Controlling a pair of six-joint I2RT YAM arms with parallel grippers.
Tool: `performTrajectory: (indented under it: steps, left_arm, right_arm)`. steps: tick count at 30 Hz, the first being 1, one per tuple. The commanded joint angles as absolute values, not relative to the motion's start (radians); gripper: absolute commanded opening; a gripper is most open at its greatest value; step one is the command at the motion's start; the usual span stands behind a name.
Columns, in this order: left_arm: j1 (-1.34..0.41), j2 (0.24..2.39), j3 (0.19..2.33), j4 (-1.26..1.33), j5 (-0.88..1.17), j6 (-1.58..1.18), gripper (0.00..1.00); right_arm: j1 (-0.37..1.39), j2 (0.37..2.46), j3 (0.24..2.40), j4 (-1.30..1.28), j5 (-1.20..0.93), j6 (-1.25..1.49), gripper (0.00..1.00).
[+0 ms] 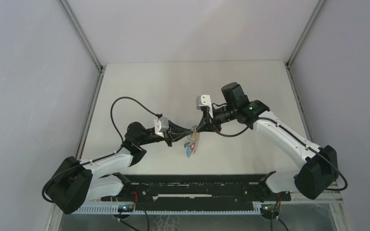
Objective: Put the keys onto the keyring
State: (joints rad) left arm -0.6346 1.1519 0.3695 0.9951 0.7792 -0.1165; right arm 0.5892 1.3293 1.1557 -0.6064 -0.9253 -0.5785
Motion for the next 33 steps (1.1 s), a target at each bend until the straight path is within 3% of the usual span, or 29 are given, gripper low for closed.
performTrajectory:
  steps: [1, 19, 26, 33]
  left_arm:
    - [-0.634, 1.112, 0.341, 1.087, 0.768, -0.128, 0.00]
    - [-0.635, 1.188, 0.325, 1.297, 0.788, -0.242, 0.00]
    - [-0.635, 1.183, 0.313, 1.317, 0.778, -0.246, 0.00]
    - [-0.634, 1.167, 0.315, 1.297, 0.779, -0.240, 0.00]
  right_arm:
    - [0.566, 1.303, 1.129, -0.620, -0.937, -0.546, 0.00]
    - [0.638, 1.384, 1.129, -0.436, -0.948, -0.406, 0.00]
    - [0.598, 1.259, 1.050, -0.416, -0.930, -0.479, 0.21]
    - [0.579, 1.126, 0.938, -0.280, -0.971, -0.542, 0.30]
